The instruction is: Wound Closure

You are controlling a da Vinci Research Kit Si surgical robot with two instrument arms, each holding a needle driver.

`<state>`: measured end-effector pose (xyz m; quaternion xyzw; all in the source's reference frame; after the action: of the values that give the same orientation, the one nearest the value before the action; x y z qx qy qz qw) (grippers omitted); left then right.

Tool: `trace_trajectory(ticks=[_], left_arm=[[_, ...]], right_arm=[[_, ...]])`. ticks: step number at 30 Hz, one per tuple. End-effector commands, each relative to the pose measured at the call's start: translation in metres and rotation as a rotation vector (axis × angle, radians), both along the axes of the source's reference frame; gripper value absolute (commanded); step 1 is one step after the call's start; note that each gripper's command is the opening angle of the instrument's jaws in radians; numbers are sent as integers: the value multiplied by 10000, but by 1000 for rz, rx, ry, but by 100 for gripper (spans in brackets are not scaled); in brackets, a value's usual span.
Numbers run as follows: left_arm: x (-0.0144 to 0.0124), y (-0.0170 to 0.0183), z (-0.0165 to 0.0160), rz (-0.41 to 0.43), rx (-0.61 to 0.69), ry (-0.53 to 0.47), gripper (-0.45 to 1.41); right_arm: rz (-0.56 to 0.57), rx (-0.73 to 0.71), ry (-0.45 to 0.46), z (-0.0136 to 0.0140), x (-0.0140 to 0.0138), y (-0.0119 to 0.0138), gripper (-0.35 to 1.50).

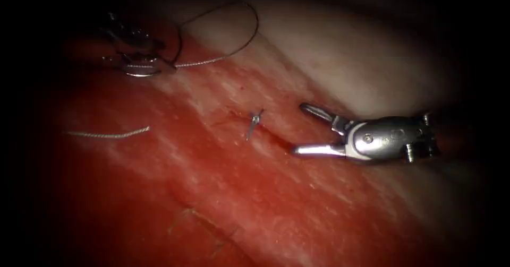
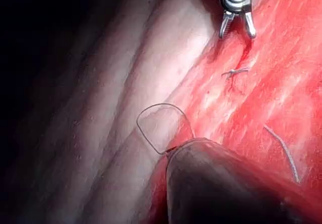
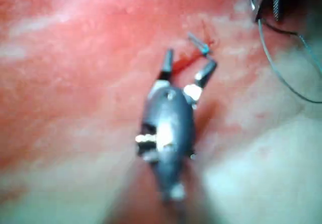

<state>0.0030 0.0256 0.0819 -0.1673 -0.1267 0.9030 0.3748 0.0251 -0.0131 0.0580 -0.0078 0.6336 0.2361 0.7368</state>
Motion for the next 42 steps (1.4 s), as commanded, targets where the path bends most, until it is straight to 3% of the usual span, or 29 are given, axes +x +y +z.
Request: trace_trajectory(ticks=[1, 8, 16, 22, 28, 35, 36, 38, 39, 42], left_arm=[[-3, -2, 4, 4, 0, -5, 19], [4, 5, -22, -43, -2, -60, 15], [11, -22, -37, 0, 27, -78, 15], [21, -31, -30, 59, 53, -55, 12], [26, -28, -1, 124, 41, -2, 12], [25, -38, -2, 155, 74, -18, -8], [25, -38, -2, 169, 80, -15, -22], [26, -38, -2, 171, 82, -14, -30], [27, -38, -3, 179, 93, -16, -45], [28, -36, -7, 181, 99, -16, -45]], right_arm=[[-1, 1, 2, 4, 7, -6, 89], [-2, 0, 0, 6, 10, -8, 89], [-3, -1, 0, 6, 8, -9, 89], [-2, -1, 0, 5, 8, -9, 89], [-2, 6, 2, 3, 8, -10, 89], [-2, 6, 2, 3, 8, -10, 89], [-2, 6, 2, 3, 8, -10, 89], [-2, 6, 2, 3, 8, -10, 89], [-1, 11, 4, 3, 7, -10, 89], [-1, 13, 5, 2, 7, -9, 89]])
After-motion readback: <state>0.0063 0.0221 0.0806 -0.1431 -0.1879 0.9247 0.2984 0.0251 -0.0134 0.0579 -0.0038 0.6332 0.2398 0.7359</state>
